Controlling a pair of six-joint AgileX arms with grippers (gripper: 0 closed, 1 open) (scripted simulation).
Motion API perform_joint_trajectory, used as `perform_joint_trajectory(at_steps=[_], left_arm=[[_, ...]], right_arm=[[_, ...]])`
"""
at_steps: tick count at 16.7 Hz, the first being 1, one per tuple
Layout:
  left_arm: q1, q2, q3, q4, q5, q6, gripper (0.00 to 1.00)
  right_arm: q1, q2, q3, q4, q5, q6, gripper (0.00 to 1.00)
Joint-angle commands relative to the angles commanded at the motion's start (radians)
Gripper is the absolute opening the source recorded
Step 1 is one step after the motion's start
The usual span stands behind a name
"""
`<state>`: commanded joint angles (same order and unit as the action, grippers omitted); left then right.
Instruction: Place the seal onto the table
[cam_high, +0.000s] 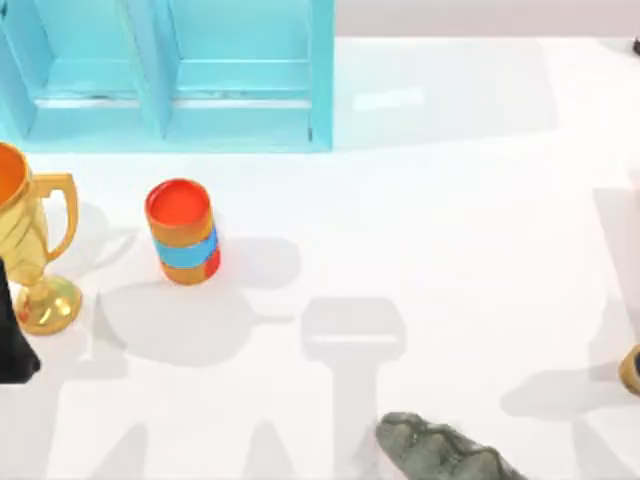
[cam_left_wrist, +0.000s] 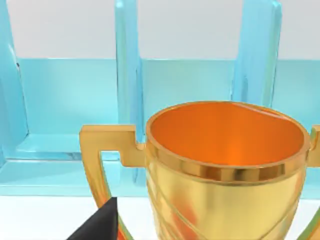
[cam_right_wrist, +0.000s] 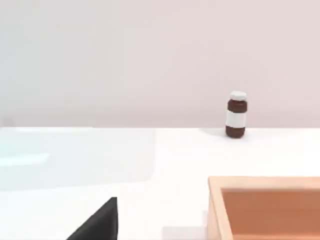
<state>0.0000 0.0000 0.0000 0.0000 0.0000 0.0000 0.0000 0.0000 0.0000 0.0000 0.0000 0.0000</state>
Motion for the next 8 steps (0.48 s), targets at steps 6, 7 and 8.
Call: perform_joint_trajectory(at_steps=[6,7,8], left_arm=[[0.0,0.0,0.0,0.0,0.0,0.0,1.0],[0.0,0.0,0.0,0.0,0.0,0.0,1.0],[0.0,0.0,0.0,0.0,0.0,0.0,1.0]], right_arm=[[-0.048,0.107,0.107,-0.099,0.005,-0.041,1.0],[-0.069,0.16,0.158,-0.145,0.006,-0.059,1.0],[-0.092,0.224,0.218,-0.197,0.006,-0.081,1.0]])
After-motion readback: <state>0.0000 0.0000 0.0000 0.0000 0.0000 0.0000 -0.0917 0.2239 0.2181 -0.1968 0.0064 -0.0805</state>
